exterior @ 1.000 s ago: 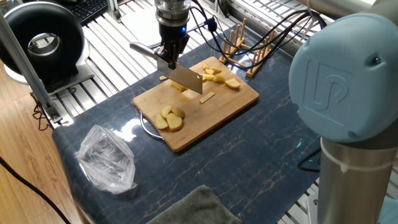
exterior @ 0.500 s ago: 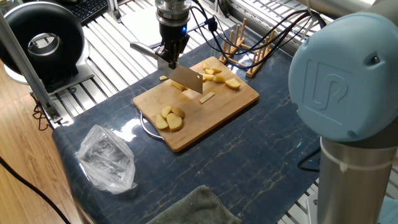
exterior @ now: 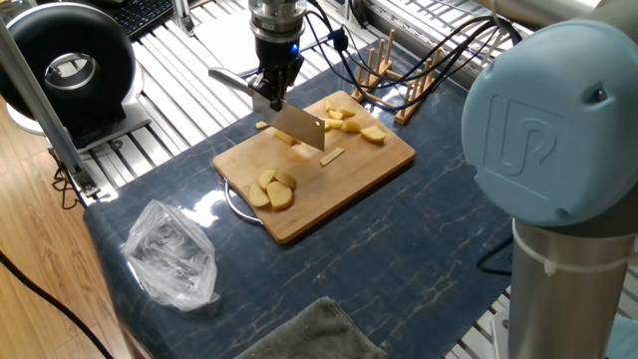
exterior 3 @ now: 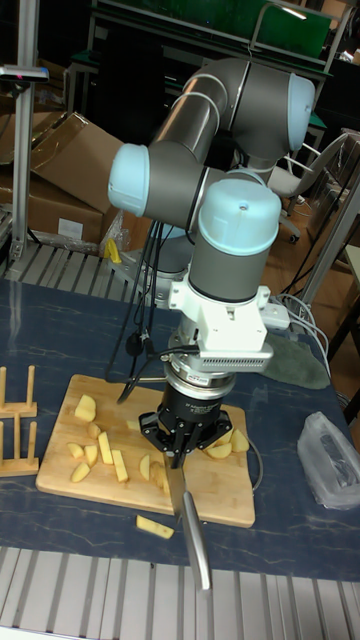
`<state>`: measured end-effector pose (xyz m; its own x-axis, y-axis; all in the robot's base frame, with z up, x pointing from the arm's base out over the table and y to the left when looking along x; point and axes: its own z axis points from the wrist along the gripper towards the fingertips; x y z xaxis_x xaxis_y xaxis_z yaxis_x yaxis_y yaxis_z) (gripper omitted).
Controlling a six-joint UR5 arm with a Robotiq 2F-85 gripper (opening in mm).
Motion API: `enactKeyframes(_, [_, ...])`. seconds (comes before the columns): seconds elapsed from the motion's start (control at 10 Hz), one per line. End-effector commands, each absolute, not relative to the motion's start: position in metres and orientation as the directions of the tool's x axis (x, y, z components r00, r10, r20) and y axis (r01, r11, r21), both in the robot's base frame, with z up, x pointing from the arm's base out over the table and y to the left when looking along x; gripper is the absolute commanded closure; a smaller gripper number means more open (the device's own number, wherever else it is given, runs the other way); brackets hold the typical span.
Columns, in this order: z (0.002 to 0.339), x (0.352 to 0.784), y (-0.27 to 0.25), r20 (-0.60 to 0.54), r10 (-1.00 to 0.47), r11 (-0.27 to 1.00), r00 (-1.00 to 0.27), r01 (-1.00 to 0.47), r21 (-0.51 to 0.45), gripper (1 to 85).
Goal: Chop the potatoes
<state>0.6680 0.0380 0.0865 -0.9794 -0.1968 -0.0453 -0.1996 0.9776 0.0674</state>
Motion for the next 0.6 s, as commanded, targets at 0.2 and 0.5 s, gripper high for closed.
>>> enactKeyframes(0.2, [0.0830,0.6702,0.0425,-0.064,-0.186,0.978,-0.980,-0.192,0.085,84.7])
enactKeyframes(0.5, [0.0767,0.6646,0.0406,-0.083,-0.199,0.973,-0.977,-0.206,0.099,84.7])
